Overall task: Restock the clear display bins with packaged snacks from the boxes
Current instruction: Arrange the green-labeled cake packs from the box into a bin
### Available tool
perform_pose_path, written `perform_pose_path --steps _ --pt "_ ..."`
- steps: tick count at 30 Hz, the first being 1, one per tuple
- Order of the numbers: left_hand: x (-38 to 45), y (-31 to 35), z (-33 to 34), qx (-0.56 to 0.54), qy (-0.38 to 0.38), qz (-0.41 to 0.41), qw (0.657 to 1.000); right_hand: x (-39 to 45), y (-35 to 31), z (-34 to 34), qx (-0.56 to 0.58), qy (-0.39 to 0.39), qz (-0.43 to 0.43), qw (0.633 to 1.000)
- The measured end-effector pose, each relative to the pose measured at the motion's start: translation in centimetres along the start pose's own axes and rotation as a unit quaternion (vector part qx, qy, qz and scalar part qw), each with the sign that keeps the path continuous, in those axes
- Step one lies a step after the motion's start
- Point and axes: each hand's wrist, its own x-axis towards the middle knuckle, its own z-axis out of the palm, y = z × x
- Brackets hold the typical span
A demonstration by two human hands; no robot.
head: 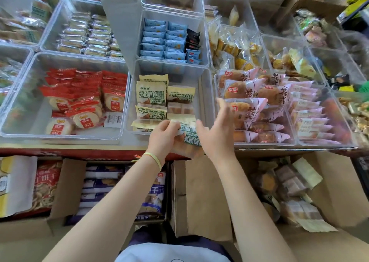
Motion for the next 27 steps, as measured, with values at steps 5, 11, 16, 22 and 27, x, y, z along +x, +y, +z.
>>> perform_pose_path --steps 5,11,16,22,27 --pt "0.8 1.7 1.0 0.051 0.001 0.074 0.996 1.4 -1.2 -0.6 -0.201 -0.342 -0.082 0.914" --pt "3.3 2.5 -0.1 -0.083 0.034 -0.023 0.996 5.8 -0.2 1.2 -0.246 -0.227 -0.080 0.939" --pt "6.0 1.6 0.6 -0.198 -0.085 -0.221 0.951 8.6 0.2 1.4 -0.083 -0.162 0.032 0.983" --pt "9.8 1.5 3.5 -0.202 -0.093 -0.231 0.947 9.2 0.8 0.3 -0.029 -0.193 0.046 0.980" --pt "12.2 2.7 3.9 -0.154 -0.070 -0.191 0.967 9.9 1.4 -0.4 -0.129 -0.263 -0.011 0.956"
